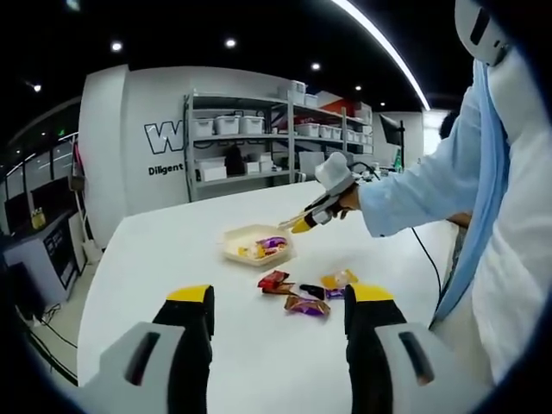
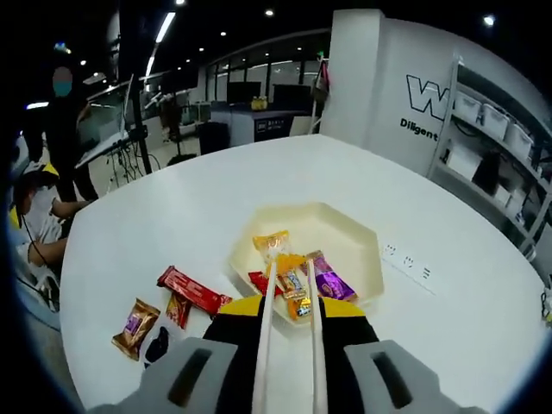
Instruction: Place the target food into the container with the food tongs after gripping and lifting it, then release it inside without dropping or visibly crushing the food.
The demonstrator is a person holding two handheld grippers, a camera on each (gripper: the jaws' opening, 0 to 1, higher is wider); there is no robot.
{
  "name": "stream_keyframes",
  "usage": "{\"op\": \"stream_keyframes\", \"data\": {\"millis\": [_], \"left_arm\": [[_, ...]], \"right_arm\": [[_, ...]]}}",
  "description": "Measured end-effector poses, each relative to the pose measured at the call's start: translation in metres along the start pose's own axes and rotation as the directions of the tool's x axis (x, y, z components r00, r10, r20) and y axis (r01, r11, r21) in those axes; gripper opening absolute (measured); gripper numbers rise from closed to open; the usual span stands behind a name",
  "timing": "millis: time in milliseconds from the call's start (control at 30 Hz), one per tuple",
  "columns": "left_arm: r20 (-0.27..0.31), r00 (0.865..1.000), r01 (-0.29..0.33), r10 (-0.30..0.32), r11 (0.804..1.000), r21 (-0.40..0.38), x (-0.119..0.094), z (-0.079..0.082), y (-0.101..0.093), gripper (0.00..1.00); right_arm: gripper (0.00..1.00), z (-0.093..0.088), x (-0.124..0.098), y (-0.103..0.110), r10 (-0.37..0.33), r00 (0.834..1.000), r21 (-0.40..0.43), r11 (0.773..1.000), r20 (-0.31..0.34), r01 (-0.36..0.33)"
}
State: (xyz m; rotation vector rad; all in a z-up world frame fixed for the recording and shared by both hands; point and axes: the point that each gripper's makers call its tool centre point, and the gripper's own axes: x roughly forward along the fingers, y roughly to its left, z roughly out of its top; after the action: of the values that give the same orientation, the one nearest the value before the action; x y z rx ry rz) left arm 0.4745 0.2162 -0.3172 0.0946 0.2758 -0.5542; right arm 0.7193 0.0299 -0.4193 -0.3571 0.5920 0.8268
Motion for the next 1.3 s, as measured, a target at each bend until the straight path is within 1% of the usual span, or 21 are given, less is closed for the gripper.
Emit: {"op": "stream_keyframes", "data": {"millis": [133, 200, 300, 367, 400, 500, 567, 767, 800, 900, 1167, 1300], "left_arm": [[0.002, 1.000, 0.006, -0.006, 1.000, 0.001, 0.001, 0.001, -0.001, 0.59], [0.002, 1.000, 0.008, -0.008, 1.000, 0.001, 0.002, 0.001, -0.002, 0.59], [0.002, 1.000, 0.012, -0.012, 1.000, 0.002, 0.003, 0.002, -0.005, 0.59], [0.004, 1.000, 0.015, -0.015, 1.000, 0.003, 0.004, 0.002, -0.006, 0.59], [0.004, 1.000, 0.017, -0.017, 1.000, 0.003, 0.005, 0.002, -0.006, 0.59], [0.005, 1.000, 0.023, -0.023, 1.000, 0.005, 0.006, 0.002, -0.007, 0.59], [0.008, 1.000, 0.028, -0.028, 1.000, 0.006, 0.007, 0.003, -0.008, 0.59], [0.015, 0.999, 0.043, -0.043, 0.999, 0.010, 0.010, 0.005, -0.012, 0.59], [0.015, 0.999, 0.045, -0.045, 0.999, 0.011, 0.011, 0.005, -0.012, 0.59], [0.016, 0.998, 0.053, -0.053, 0.998, 0.014, 0.012, 0.005, -0.012, 0.59], [0.021, 0.998, 0.065, -0.065, 0.998, 0.024, 0.014, 0.008, -0.016, 0.59], [0.025, 0.997, 0.067, -0.068, 0.997, 0.027, 0.014, 0.009, -0.019, 0.59]], "right_arm": [[0.17, -0.009, 0.001, 0.003, 0.015, 1.000, 0.002, 1.000, -0.008, -0.015], [0.17, -0.013, -0.001, 0.009, 0.024, 1.000, 0.004, 1.000, -0.012, -0.024], [0.17, -0.020, -0.005, 0.020, 0.036, 0.999, 0.005, 0.999, -0.016, -0.036], [0.17, -0.025, -0.011, 0.033, 0.053, 0.998, 0.005, 0.999, -0.018, -0.053], [0.17, -0.026, -0.012, 0.035, 0.057, 0.998, 0.004, 0.998, -0.019, -0.056], [0.17, -0.037, -0.020, 0.050, 0.078, 0.997, -0.010, 0.997, -0.030, -0.078], [0.17, -0.044, -0.025, 0.056, 0.089, 0.995, -0.016, 0.996, -0.039, -0.090], [0.17, -0.061, -0.038, 0.063, 0.107, 0.993, -0.023, 0.994, -0.055, -0.108], [0.17, -0.063, -0.040, 0.065, 0.120, 0.991, -0.014, 0.993, -0.060, -0.121], [0.17, -0.070, -0.046, 0.070, 0.123, 0.990, -0.020, 0.992, -0.067, -0.124], [0.17, -0.076, -0.060, 0.077, 0.134, 0.989, -0.021, 0.991, -0.061, -0.135], [0.18, -0.081, -0.068, 0.085, 0.158, 0.985, -0.030, 0.987, -0.066, -0.160]]}}
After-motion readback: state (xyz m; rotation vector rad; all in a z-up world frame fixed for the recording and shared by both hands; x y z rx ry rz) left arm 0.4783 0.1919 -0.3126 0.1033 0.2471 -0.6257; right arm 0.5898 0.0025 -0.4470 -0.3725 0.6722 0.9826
